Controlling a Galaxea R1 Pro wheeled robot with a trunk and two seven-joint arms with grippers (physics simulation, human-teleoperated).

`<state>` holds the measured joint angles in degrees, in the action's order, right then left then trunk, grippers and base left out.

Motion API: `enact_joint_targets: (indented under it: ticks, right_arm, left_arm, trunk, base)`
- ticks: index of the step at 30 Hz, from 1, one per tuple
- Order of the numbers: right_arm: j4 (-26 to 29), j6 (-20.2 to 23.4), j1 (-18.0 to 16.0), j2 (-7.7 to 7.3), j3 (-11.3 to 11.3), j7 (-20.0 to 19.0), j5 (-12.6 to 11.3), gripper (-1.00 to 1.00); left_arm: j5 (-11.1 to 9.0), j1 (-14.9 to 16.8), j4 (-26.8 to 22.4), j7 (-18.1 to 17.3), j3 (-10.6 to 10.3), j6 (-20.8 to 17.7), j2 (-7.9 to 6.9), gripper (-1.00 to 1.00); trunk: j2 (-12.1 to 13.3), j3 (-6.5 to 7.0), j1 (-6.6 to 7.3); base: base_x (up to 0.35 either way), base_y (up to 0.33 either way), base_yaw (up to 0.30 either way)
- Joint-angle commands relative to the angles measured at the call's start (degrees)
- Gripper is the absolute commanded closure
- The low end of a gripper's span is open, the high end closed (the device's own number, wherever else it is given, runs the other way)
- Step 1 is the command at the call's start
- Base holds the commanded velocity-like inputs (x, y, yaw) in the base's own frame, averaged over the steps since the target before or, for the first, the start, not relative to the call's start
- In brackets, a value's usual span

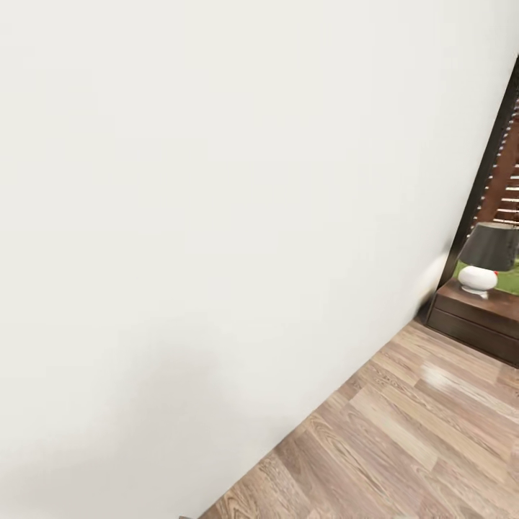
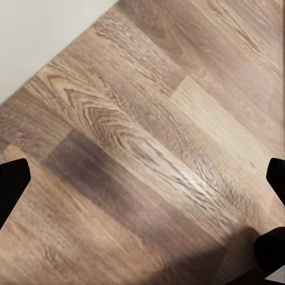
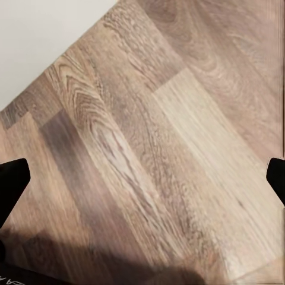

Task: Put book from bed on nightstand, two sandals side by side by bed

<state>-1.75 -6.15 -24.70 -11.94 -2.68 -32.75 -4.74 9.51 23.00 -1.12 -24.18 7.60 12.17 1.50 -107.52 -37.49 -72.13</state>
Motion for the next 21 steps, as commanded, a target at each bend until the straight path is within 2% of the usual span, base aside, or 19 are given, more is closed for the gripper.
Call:
enact_joint_targets:
  ticks: [1,8,16,21]
  right_arm:
    - [-0.2,-0.1,-0.1,-0.01,-0.2,-0.3,-0.4,-1.00]
    - [-0.2,-0.1,-0.1,-0.01,-0.2,-0.3,-0.4,-1.00]
    - [-0.2,-0.1,-0.1,-0.01,-0.2,-0.3,-0.4,-1.00]
    - [-0.2,-0.1,-0.1,-0.01,-0.2,-0.3,-0.4,-1.00]
  left_arm:
    - [0.6,0.0,0.0,-0.1,0.5,0.2,-0.01,-1.00]
    - [0.6,0.0,0.0,-0.1,0.5,0.2,-0.01,-1.00]
    - [0.6,0.0,0.0,-0.1,0.5,0.2,-0.01,-1.00]
    - [0.6,0.0,0.1,-0.1,0.5,0.2,0.00,-1.00]
  trunk:
    - [0.0,-0.06,0.01]
    - [0.0,-0.06,0.01]
    - [0.0,-0.06,0.01]
    - [0.0,-0.06,0.01]
  base:
    - [0.000,0.000,-0.183]
    - [0.018,0.000,-0.182]
    - [0.232,0.000,-0.181]
    - [0.098,0.000,-0.181]
